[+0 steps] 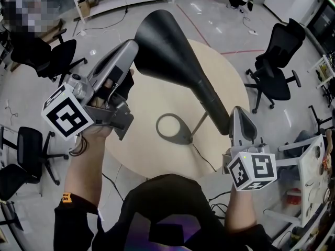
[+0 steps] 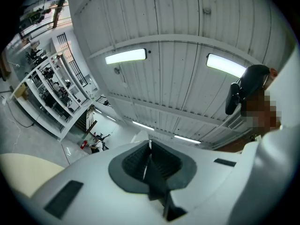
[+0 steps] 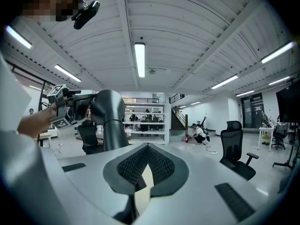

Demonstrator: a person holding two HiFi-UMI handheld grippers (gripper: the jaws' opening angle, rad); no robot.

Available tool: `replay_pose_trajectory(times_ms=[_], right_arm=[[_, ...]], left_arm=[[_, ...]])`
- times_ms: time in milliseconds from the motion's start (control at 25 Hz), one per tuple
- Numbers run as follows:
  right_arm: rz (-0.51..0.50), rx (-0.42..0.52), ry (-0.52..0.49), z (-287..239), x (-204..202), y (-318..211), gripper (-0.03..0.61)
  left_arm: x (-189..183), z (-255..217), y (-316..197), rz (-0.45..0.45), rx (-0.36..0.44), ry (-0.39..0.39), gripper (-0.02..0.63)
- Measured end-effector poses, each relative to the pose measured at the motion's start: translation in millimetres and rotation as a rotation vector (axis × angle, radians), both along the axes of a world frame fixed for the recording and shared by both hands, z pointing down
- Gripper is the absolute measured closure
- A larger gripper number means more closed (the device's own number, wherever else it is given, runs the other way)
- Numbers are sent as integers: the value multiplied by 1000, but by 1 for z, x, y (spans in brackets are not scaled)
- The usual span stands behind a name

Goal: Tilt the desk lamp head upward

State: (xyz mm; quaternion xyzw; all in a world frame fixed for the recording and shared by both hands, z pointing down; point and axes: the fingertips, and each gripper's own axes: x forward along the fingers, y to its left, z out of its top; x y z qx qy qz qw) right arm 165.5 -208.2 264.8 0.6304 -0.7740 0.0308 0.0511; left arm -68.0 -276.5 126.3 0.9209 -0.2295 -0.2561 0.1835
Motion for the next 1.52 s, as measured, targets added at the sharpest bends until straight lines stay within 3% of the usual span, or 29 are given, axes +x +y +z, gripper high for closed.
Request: replay_pose_trajectory(times_ms=[400,1000,1280,1520], right_arm=[[16,-50,22,23,-10,0,569],[19,-65,75,25,-20,-5,569],[28,-66,80,24,-15,-2,569],[89,-40,63,17,-10,14,569]], left_arm=[[19,-40,27,65,109,-12,551],[27,-56,38,76,179,-66,554],[21,-55,42,44,199,-30,552],[-16,-42,53,-94,264,-28,552]])
